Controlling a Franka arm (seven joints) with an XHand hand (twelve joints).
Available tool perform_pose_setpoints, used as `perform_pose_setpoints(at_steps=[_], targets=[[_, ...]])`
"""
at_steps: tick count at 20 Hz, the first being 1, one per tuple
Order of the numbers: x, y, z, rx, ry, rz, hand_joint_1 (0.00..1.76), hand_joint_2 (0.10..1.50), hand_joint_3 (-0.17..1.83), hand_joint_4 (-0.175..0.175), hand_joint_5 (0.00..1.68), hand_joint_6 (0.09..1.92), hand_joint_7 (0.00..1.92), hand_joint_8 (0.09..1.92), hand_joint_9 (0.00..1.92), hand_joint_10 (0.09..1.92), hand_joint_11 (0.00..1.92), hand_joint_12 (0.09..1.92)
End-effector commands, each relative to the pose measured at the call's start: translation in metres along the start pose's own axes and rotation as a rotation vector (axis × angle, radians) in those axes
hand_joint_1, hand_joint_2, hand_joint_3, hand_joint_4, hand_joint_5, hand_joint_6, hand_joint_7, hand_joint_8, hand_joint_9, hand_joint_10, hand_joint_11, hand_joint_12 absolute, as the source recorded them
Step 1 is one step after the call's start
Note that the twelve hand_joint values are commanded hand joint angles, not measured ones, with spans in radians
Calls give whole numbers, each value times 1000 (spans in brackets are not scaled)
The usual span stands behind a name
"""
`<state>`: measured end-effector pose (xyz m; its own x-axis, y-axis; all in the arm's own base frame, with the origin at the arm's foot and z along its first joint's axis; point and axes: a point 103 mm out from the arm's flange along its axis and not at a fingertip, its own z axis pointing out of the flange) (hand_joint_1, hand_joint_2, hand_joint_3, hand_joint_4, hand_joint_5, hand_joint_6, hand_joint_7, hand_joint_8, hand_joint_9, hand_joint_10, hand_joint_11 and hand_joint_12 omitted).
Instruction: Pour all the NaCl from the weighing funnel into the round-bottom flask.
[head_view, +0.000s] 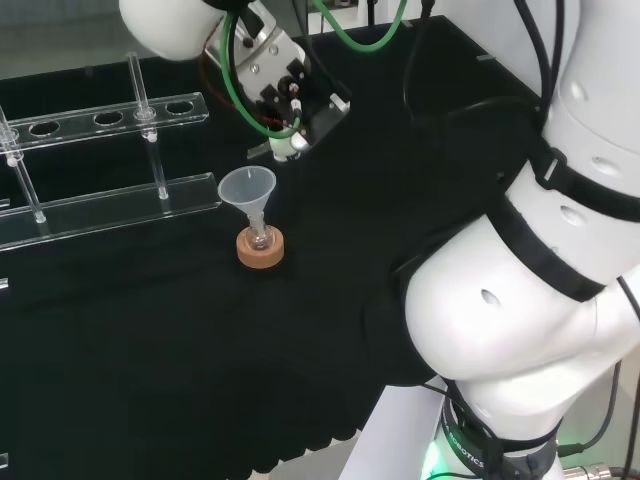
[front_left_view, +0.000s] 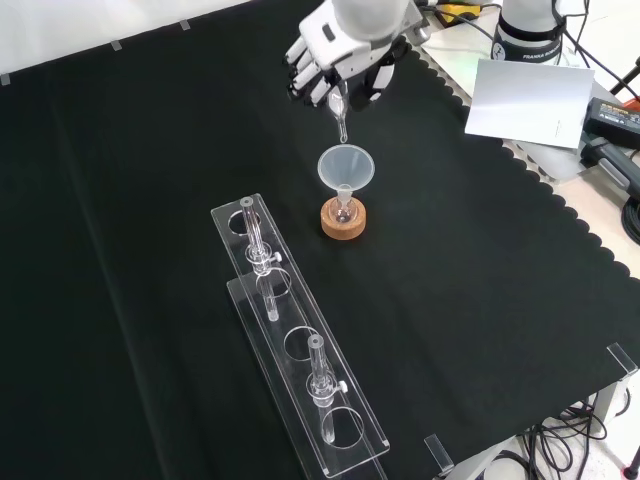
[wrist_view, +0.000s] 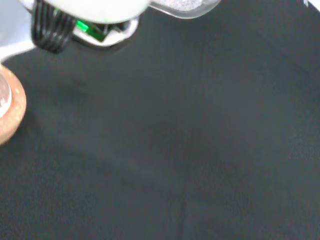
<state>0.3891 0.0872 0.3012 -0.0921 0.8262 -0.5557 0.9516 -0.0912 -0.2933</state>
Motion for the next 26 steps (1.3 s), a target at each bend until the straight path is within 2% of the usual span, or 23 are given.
perform_pose_setpoints(at_steps=[1, 10, 17, 26], targets=[[11, 8, 26, 54, -105, 6, 1109, 689, 623, 175, 1223, 750, 565, 673, 921, 371, 750, 1090], [11, 6, 21, 2, -84, -4, 1109, 689, 624, 175, 1223, 751, 562, 673, 921, 368, 756, 1085], [11, 7, 21, -3, -90, -9, 1109, 689, 625, 175, 1223, 751, 562, 674, 922, 367, 759, 1082], [28, 7, 13, 10, -178, -12, 1109, 688, 625, 175, 1222, 752, 562, 675, 923, 364, 762, 1079]])
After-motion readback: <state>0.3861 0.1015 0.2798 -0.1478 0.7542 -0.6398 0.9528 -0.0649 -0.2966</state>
